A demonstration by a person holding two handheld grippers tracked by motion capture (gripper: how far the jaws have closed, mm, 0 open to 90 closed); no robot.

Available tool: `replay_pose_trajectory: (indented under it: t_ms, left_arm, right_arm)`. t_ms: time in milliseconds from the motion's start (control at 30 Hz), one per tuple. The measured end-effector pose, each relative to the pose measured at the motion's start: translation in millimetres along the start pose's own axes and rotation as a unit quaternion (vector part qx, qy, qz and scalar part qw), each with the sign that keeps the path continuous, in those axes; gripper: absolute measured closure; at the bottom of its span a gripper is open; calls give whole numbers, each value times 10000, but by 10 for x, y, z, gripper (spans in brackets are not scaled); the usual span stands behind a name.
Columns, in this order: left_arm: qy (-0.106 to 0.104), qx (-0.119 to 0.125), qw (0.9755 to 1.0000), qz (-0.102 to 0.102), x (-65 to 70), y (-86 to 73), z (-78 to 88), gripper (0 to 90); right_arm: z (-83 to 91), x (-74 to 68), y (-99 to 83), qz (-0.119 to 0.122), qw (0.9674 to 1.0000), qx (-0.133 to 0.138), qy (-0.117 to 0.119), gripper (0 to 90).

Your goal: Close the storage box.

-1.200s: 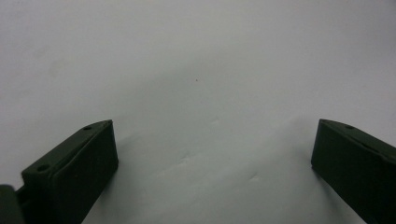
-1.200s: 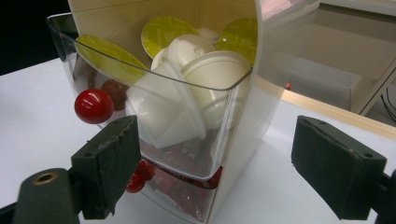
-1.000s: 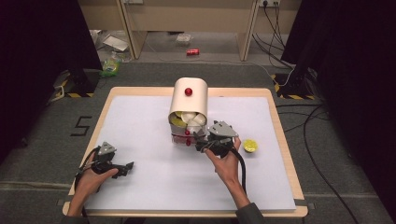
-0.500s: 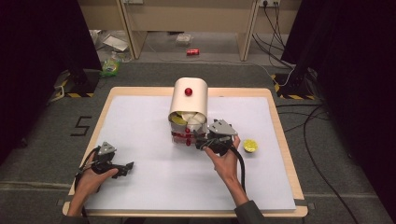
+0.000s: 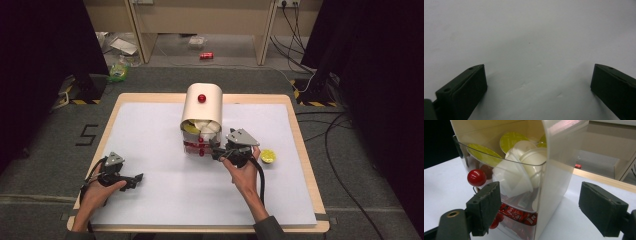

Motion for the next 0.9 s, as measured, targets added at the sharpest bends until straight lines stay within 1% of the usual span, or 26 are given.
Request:
replay_pose_trajectory:
  t_ms: [633, 667, 900]
  left_arm:
    - [-1, 1, 10000, 1, 0, 0, 0, 0]
    - [-1, 0, 10000, 0, 0, 0, 0, 0]
    - [-4, 0, 10000, 1, 0, 0, 1, 0]
  right_arm:
    - [143, 14, -38, -4, 9999, -66, 77, 169]
    - [154, 23, -44, 29, 9999, -73, 75, 168]
    - [221, 63, -89, 7, 9999, -124, 61, 168]
Point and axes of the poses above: each handheld gripper's, and its own axes: z roughly backward along the jaws, y roughly out of its top, x roughly to its right, the point moved 10 cm from there along -z, roughly forward along the jaws, and after that the axes turned 14 degrees about -z, right-handed, at the moved point
